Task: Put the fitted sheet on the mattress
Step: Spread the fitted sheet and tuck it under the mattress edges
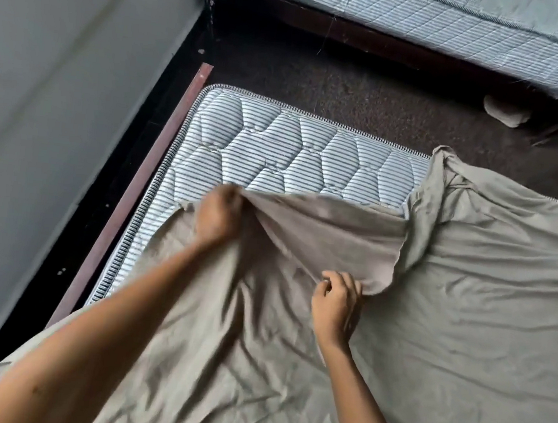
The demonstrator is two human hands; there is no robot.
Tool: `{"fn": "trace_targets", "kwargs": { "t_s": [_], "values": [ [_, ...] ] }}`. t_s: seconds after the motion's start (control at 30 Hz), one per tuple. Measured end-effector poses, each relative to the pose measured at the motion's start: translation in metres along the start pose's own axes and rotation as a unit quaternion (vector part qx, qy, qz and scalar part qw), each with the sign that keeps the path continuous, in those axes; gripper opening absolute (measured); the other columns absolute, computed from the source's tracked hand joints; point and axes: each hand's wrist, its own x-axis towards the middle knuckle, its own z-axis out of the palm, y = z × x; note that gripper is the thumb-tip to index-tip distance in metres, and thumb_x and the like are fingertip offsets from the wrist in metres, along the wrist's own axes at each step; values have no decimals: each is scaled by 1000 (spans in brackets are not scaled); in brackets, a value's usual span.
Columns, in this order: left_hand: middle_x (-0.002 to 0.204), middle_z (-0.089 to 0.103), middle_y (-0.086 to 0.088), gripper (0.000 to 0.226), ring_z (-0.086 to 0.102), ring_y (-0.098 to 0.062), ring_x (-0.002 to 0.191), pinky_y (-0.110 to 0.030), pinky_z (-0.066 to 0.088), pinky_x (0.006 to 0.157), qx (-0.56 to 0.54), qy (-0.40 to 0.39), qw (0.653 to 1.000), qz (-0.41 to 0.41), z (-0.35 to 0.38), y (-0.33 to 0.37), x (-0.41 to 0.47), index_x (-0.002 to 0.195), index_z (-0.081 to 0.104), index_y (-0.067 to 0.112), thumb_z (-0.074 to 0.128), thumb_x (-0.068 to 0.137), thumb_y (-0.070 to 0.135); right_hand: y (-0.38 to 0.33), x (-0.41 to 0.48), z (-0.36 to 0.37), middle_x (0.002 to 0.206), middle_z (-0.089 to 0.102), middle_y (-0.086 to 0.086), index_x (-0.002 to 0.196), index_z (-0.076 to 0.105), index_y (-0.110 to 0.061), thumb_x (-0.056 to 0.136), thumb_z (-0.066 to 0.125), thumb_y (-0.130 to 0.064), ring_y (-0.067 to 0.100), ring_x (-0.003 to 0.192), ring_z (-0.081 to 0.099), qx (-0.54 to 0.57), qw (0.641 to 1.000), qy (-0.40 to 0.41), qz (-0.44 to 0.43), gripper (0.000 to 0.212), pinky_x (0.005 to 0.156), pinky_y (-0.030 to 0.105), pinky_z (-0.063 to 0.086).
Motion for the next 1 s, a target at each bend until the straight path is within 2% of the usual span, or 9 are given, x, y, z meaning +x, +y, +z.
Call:
{"fn": "trace_targets", "kwargs": {
  "t_s": [0.1,0.17,0.27,0.37,0.47,0.7,0.8,0.87,1.0],
  "values": [
    [108,64,-20,26,57,-26,97,-33,38,87,-130,210,955,-163,-39,-13,61,102,62,-2,42,89,7,-13,10,12,116,66,12,99,74,-9,71,43,-11,35,113,56,-24,994,11,-104,42,95,34,39],
    [123,55,-21,36,51,-31,113,-31,37,97,-142,223,949,-170,-44,-21,75,119,55,-2,43,85,4,-25,16,19,128,59,12,106,71,-9,71,50,-3,32,119,50,-4,996,-6,-88,42,99,34,38],
    [144,30,-17,66,39,-35,126,-39,35,106,19,144,988,-53,-26,-30,49,137,39,13,57,74,11,-41,18,27,132,56,6,114,68,-11,77,55,1,30,117,50,26,995,-92,-20,41,93,33,42],
    [132,41,-15,70,47,-38,111,-42,41,92,215,-30,972,91,-9,-46,17,141,38,25,65,76,22,-45,13,35,139,49,3,128,59,-12,82,53,-1,22,126,46,77,979,-186,22,48,99,31,39],
    [120,55,-14,52,53,-36,107,-39,44,84,262,-155,949,86,-6,-51,7,134,44,30,60,85,35,-44,-1,39,140,49,3,130,57,-12,84,52,-2,20,127,47,104,970,-218,18,47,99,25,37],
    [64,70,-2,29,66,-17,63,-33,54,67,-98,-45,990,-89,-53,-22,74,63,63,11,50,82,28,-49,-37,34,155,25,-3,150,23,-20,88,57,-12,14,142,24,83,952,-293,-14,71,110,24,24],
    [101,68,-8,21,61,-19,96,-27,43,82,-49,6,997,-63,-84,-19,100,98,64,11,46,94,22,-66,-45,35,159,11,-4,151,11,-25,89,56,-13,12,144,16,60,941,-319,-100,78,116,29,18],
    [130,54,-14,43,52,-29,117,-30,39,94,8,-74,997,-25,-93,-28,98,133,43,14,50,91,25,-80,-49,38,159,4,-7,151,12,-29,89,54,-14,16,142,20,38,941,-313,-126,76,113,31,23],
    [130,53,-15,47,52,-34,117,-42,43,96,204,-240,941,124,-79,-59,40,133,48,19,54,87,28,-97,-66,47,158,10,-9,150,17,-27,89,52,-15,15,142,20,29,943,-315,-106,71,110,27,21]
  ]
}}
